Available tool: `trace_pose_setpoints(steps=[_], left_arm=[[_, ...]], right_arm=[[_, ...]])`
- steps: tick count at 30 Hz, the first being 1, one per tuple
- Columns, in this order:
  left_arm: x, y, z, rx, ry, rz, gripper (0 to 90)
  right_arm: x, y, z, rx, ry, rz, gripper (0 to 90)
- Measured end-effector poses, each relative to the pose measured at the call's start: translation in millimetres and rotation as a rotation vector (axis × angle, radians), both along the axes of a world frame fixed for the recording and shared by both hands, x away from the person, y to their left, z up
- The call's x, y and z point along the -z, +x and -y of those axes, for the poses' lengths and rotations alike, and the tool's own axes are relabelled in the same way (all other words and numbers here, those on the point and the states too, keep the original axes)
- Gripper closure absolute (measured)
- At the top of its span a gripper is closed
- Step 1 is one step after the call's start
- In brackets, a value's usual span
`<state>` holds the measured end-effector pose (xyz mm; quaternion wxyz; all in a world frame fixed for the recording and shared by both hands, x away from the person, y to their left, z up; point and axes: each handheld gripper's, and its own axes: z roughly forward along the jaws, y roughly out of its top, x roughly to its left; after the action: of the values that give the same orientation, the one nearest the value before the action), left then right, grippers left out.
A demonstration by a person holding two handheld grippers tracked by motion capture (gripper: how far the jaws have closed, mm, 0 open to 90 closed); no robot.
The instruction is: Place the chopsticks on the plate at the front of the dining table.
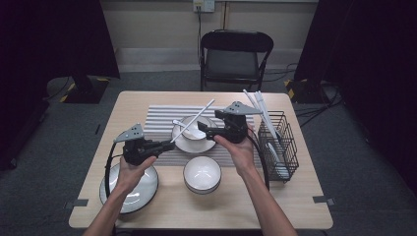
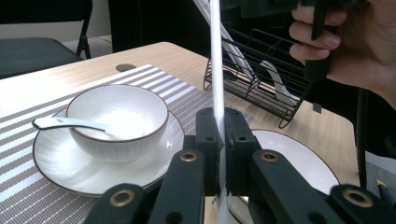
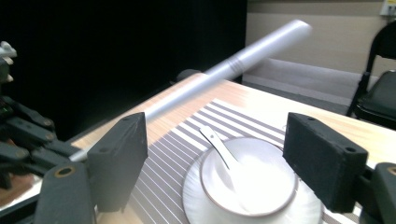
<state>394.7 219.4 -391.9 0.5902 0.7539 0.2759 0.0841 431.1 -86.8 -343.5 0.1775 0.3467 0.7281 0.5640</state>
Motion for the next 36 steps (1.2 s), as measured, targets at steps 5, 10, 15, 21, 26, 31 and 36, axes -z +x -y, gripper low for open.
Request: trace_pose_setpoints(steps=[5, 10, 15, 21, 26, 31, 36], left_arm=[[3.5, 2.2, -2.2, -0.010, 0.022, -0.007, 86.4], [5.8, 4.0, -5.2, -0.016, 0.023, -0.014, 86.4], [14.0, 7.8, -13.5, -0.041, 0.016, -0.036, 86.4], [18.5, 10.4, -23.1, -0.074, 0.036, -0.046, 86.4], [18.3, 10.7, -29.9, -0.097, 0.045, -0.053, 86.4], [19.5, 14.6, -38.4, -0.125, 0.052, -0.062, 86.4], [12.5, 22.7, -41.2, -0.131, 0.071, -0.069, 86.4]], right_arm=[[13.2, -2.4, 11.6, 0.027, -0.026, -0.024, 21.5], [26.9, -4.2, 19.9, 0.066, -0.054, -0.048, 21.9], [40.6, -5.6, 24.1, 0.101, -0.103, -0.066, 22.5], [60.4, -5.6, 30.4, 0.142, -0.155, -0.095, 23.0], [76.2, -7.4, 32.7, 0.152, -0.169, -0.128, 22.7], [88.4, -6.9, 34.9, 0.158, -0.191, -0.151, 23.9], [98.1, -8.7, 36.2, 0.173, -0.209, -0.171, 23.7]])
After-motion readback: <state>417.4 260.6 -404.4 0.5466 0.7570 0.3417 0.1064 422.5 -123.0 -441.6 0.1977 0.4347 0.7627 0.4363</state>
